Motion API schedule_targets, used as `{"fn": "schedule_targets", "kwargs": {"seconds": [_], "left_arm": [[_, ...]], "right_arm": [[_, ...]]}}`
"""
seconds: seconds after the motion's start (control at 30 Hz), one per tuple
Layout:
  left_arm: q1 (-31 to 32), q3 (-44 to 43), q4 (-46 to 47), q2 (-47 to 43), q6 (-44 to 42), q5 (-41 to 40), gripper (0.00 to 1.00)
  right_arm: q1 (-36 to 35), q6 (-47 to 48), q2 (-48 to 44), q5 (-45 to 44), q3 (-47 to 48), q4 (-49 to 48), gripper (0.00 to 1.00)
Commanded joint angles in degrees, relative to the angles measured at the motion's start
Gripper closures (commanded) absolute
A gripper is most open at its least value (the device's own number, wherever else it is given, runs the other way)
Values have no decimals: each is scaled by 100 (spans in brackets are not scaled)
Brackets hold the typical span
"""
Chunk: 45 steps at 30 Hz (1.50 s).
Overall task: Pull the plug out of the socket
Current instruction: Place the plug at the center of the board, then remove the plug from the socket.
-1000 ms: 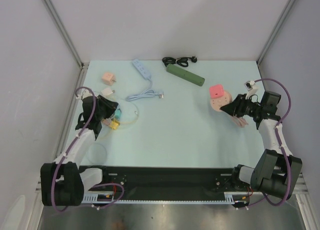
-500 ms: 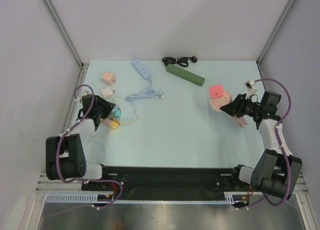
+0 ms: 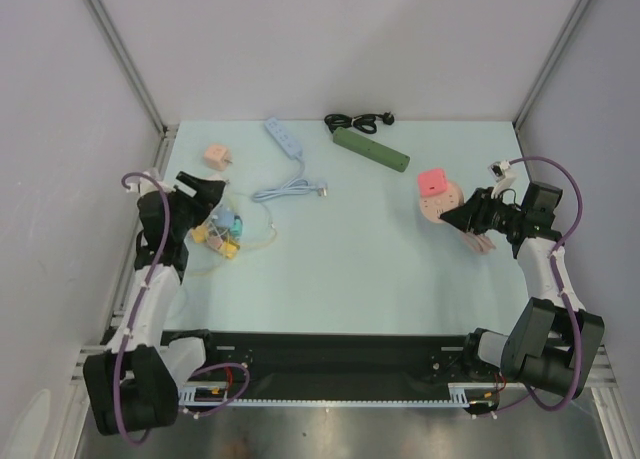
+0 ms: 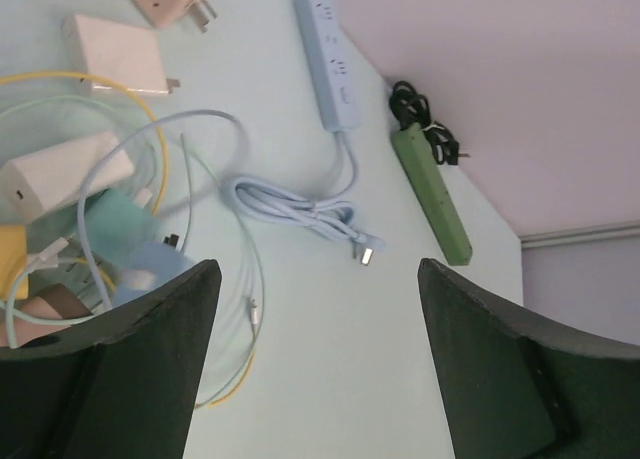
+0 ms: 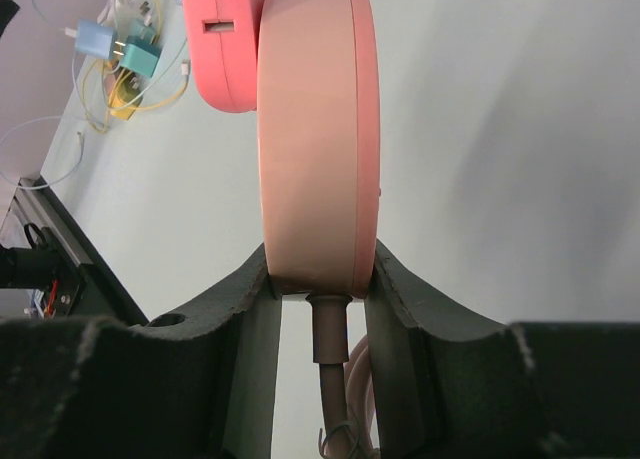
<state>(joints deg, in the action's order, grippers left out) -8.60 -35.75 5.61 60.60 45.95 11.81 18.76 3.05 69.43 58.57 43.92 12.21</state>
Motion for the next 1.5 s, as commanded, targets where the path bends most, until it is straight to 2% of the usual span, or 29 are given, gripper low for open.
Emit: {"fn": "schedule_targets", "kwargs": {"seconds": [0.0, 0.2, 0.37, 0.43, 0.6, 0.7, 0.77, 0.87, 1.03, 1.27, 1.47], "left_arm": [[-54, 252, -68, -522, -201, 269, 15], [-54, 674, -113, -1348, -78, 435, 15], [243, 964, 748, -1297, 309, 1516, 13], [814, 772, 862, -1104, 195, 1596, 10], [2657, 403, 1355, -472, 204, 1219, 6], [3493, -106, 1435, 90, -6, 955, 3], [3812, -581, 1400, 372, -200, 849, 1], [4208, -1231, 1294, 1013, -648, 919, 0], [4542, -2373, 961, 1840, -2079, 1603, 0], [4753, -2709, 1021, 2325, -4214, 2745, 0], [4973, -2947, 609, 2615, -5270, 3107, 0]], "right_arm": [[22, 47, -184, 322, 152, -175, 100], [22, 143, -158, 287, 161, -122, 100], [22, 319, -140, 568, 196, 9, 100], [5, 520, -131, 743, 231, 106, 100], [-57, 758, -87, 841, 249, 317, 100], [-101, 881, -44, 893, 275, 414, 100], [-127, 995, -26, 999, 319, 519, 100], [-171, 1293, 18, 1209, 406, 799, 100], [-355, 1821, 62, 1456, 521, 1266, 100], [-908, 2638, 106, 1570, 732, 2038, 100], [-1261, 3078, 45, 1518, 820, 2356, 100]]}}
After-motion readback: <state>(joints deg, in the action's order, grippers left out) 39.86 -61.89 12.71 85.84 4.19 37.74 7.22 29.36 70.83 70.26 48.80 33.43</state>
